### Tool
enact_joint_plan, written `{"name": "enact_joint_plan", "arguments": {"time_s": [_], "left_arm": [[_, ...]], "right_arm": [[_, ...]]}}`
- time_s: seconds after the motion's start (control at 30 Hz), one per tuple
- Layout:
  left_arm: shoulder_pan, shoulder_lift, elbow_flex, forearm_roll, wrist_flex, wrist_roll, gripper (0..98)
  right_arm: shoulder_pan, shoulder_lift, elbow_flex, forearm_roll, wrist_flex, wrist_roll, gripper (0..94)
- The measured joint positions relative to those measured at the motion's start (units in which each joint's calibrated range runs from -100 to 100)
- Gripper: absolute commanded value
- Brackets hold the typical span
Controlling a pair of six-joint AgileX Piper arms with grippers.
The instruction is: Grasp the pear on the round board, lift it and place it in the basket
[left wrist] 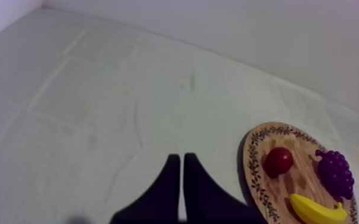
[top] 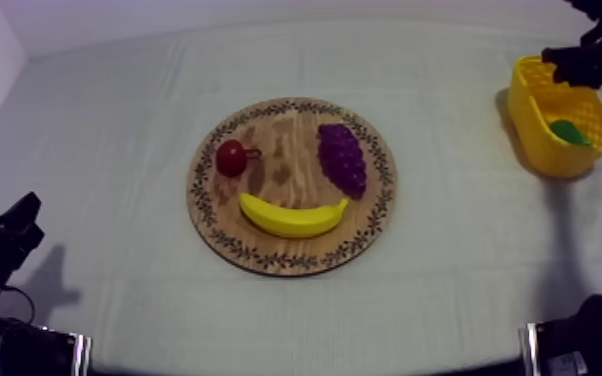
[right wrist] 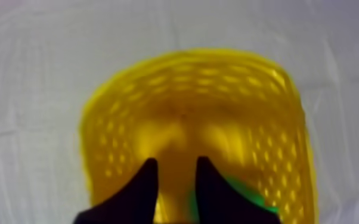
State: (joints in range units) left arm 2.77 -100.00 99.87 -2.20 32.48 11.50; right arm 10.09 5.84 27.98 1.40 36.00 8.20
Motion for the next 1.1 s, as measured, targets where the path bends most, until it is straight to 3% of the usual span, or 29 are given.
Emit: {"name": "enact_joint_plan", "arguments": {"time_s": [0.27, 0.53, 0.63, 0.93, 1.1], "left_arm": [[0.0, 0.0, 0.0, 0.0, 0.0, 0.0, 0.1], [0.0, 0.0, 0.0, 0.0, 0.0, 0.0, 0.1], [0.0, 0.0, 0.0, 0.0, 0.0, 0.0, 0.1], [0.0, 0.0, 0.0, 0.0, 0.0, 0.0, 0.1], [0.0, 0.0, 0.0, 0.0, 0.0, 0.0, 0.1]], "right_arm": [[-3.56, -11.8, 4.87, -2.23, -2.3, 1.22, 1.1], [-5.16, -24.75, 18.88, -3.46, -9.93, 1.73, 0.6], [-4.02, -29.79, 25.24, -6.99, -14.11, 4.37, 0.6], [-2.72, -45.99, 43.78, -19.56, -21.99, 17.22, 0.6], [-2.2, -56.04, 51.63, -22.45, -20.48, 22.25, 0.6]]}}
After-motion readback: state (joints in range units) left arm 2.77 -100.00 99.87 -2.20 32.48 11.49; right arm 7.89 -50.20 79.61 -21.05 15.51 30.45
